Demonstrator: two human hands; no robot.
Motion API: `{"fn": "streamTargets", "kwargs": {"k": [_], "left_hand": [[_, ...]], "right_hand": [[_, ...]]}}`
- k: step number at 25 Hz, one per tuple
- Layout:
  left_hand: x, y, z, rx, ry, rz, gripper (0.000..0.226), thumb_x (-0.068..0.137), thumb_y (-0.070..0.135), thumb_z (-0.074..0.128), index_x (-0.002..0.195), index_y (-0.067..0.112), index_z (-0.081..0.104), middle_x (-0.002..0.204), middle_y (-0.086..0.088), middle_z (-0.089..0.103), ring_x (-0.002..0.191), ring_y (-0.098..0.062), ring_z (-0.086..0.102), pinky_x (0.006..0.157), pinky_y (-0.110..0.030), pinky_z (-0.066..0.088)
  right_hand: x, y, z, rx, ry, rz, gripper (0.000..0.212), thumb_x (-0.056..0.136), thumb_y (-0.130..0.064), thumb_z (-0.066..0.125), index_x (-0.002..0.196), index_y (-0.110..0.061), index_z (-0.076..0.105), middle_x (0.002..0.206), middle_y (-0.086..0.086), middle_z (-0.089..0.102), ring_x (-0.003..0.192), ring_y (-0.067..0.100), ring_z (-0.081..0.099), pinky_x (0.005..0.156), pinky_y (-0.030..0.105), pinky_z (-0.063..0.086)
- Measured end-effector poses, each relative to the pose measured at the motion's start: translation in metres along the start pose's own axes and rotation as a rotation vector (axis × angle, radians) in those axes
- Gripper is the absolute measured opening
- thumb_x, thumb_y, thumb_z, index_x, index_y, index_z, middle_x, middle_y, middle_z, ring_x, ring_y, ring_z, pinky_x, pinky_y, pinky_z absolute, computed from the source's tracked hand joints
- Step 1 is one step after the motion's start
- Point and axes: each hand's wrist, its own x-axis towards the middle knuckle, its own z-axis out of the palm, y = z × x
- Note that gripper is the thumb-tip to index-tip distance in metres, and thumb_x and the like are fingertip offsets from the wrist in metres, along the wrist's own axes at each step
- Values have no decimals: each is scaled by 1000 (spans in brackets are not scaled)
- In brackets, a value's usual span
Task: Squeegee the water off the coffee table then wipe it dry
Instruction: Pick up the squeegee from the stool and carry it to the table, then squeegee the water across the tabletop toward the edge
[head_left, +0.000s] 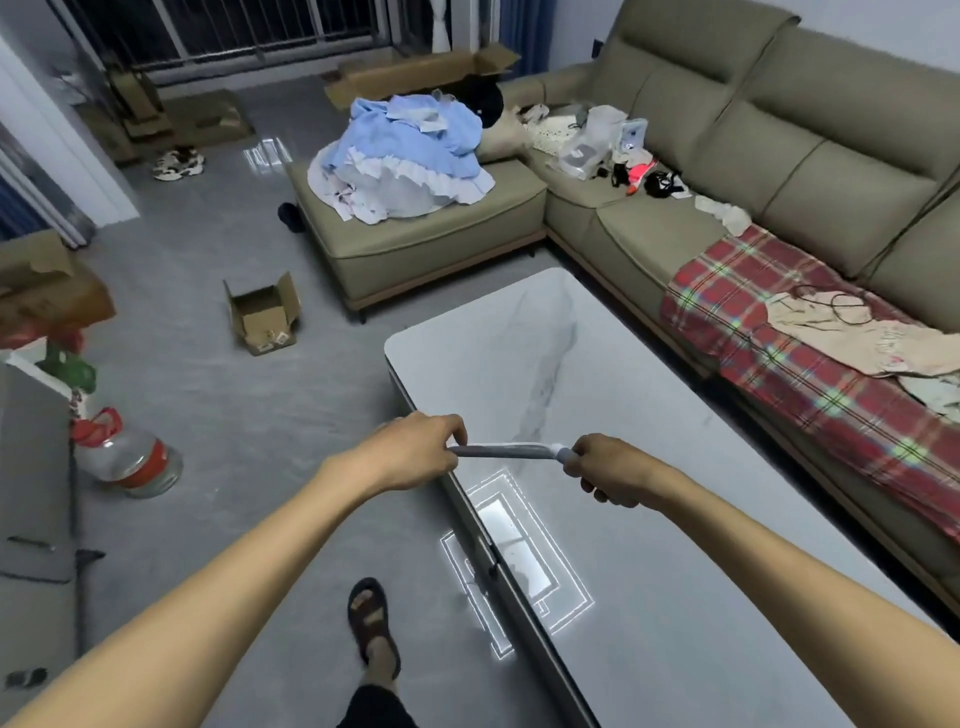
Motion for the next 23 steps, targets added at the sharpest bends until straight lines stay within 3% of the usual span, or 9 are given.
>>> {"fn": "streamTargets", "kwargs": {"k": [3, 7, 12, 14, 19, 23], "left_hand": [[64, -49, -40, 36, -106, 50, 34, 85, 29, 49, 119, 30, 54, 109, 0, 66, 106, -24, 55, 92, -40, 48], [146, -89, -109, 62, -154, 110, 32, 86, 36, 49, 117, 33, 54, 105, 5, 65, 104, -22, 55, 89, -38, 48], [269, -114, -152, 89, -155, 159, 16, 82, 31, 40, 82, 27, 56, 88, 3, 65, 88, -25, 60, 71, -35, 49], [327, -126, -157, 135, -195, 143, 19, 83, 26, 39, 83, 22, 58, 87, 1, 65, 86, -27, 60, 64, -32, 44], [452, -154, -178, 122, -215, 72, 18, 88, 24, 43, 86, 20, 60, 86, 1, 65, 83, -25, 59, 71, -35, 49], [563, -170, -172, 35, -195, 72, 11, 90, 28, 50, 93, 22, 59, 88, 8, 59, 81, -21, 57, 72, -34, 48]], "right_hand": [[54, -34, -11, 124, 30, 94, 29, 97, -34, 42, 90, -9, 53, 75, 6, 51, 50, 16, 43, 38, 18, 28], [105, -77, -36, 276, 106, 171, 31, 99, -36, 41, 88, -9, 54, 75, 7, 52, 48, 16, 42, 36, 17, 28], [197, -106, -80, 470, 165, 251, 32, 98, -35, 42, 96, -7, 56, 73, 7, 59, 44, 14, 44, 35, 15, 26], [254, -109, -96, 537, 169, 269, 31, 100, -35, 40, 92, -8, 54, 74, 7, 58, 44, 14, 42, 35, 15, 25], [376, -119, -143, 690, 182, 378, 20, 100, -19, 39, 94, -5, 51, 74, 11, 52, 37, 12, 38, 35, 17, 25], [466, -114, -195, 783, 355, 419, 17, 98, -23, 41, 88, -13, 50, 74, 9, 53, 46, 18, 41, 35, 18, 26]]}}
